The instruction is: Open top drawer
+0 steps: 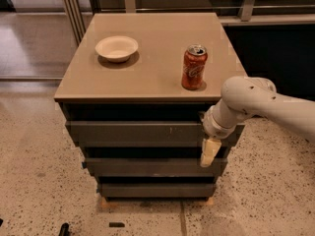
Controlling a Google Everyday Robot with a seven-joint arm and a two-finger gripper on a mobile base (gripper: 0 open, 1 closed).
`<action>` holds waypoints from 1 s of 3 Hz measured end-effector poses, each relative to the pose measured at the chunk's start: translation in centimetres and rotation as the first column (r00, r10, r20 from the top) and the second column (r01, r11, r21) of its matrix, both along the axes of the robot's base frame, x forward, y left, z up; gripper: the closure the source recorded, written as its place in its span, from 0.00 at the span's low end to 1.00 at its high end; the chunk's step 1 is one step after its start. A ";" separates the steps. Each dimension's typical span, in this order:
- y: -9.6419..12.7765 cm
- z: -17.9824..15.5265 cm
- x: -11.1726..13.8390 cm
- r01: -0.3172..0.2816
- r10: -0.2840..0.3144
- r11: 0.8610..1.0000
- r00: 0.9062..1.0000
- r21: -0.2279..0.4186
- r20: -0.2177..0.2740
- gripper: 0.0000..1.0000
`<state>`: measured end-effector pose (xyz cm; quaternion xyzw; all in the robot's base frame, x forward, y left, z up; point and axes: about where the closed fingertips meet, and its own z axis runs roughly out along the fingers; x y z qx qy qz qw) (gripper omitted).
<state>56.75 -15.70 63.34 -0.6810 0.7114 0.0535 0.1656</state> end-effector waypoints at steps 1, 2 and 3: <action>0.1 0.1 -0.5 -0.004 0.004 1.000 1.000 -0.006 -0.016 0.00; 0.2 0.5 -1.8 -0.011 0.009 1.000 0.999 -0.023 -0.048 0.00; 0.2 1.5 -3.6 -0.010 0.006 0.999 0.995 -0.040 -0.097 0.00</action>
Offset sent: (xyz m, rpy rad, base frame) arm -0.0309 0.0022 0.0124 -0.0434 0.0810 0.0141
